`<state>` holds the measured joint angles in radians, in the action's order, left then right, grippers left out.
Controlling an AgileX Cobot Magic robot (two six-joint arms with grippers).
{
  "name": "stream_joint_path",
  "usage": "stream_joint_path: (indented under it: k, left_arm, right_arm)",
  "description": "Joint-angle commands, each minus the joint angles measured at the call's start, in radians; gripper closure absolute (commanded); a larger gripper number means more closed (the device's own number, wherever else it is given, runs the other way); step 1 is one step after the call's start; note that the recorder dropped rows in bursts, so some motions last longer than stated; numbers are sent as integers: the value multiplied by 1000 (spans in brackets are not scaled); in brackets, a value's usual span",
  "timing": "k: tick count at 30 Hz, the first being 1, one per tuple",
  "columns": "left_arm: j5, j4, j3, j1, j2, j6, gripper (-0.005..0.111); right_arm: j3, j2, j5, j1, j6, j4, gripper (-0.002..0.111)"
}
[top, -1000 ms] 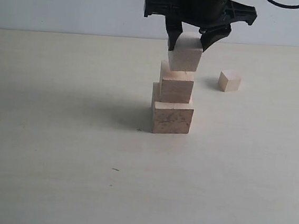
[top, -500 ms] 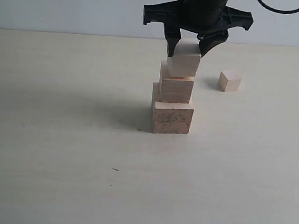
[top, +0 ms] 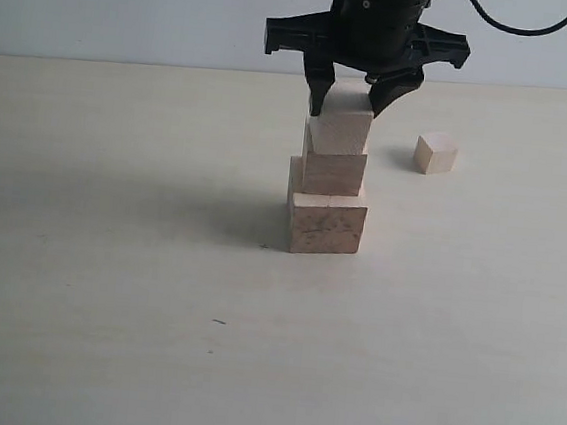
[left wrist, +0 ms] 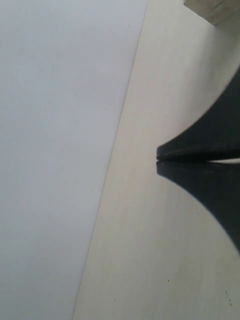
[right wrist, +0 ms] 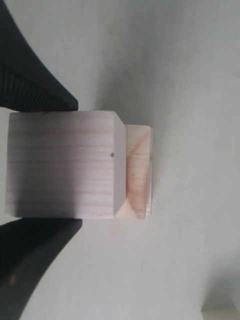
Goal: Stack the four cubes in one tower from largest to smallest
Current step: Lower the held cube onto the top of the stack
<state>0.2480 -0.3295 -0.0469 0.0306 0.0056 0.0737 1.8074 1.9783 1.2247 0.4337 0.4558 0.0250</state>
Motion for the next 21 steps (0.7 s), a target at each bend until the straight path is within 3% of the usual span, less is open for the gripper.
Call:
stream_joint_path:
  k: [1,21]
  left_arm:
    - [-8,5,4,-3,-6,2,107]
    - [-8,5,4,-3,-6,2,107]
  right_arm:
    - [5,-2,-4,-3,2,8,70]
    - [5,-43,-4,-3,4,18,70]
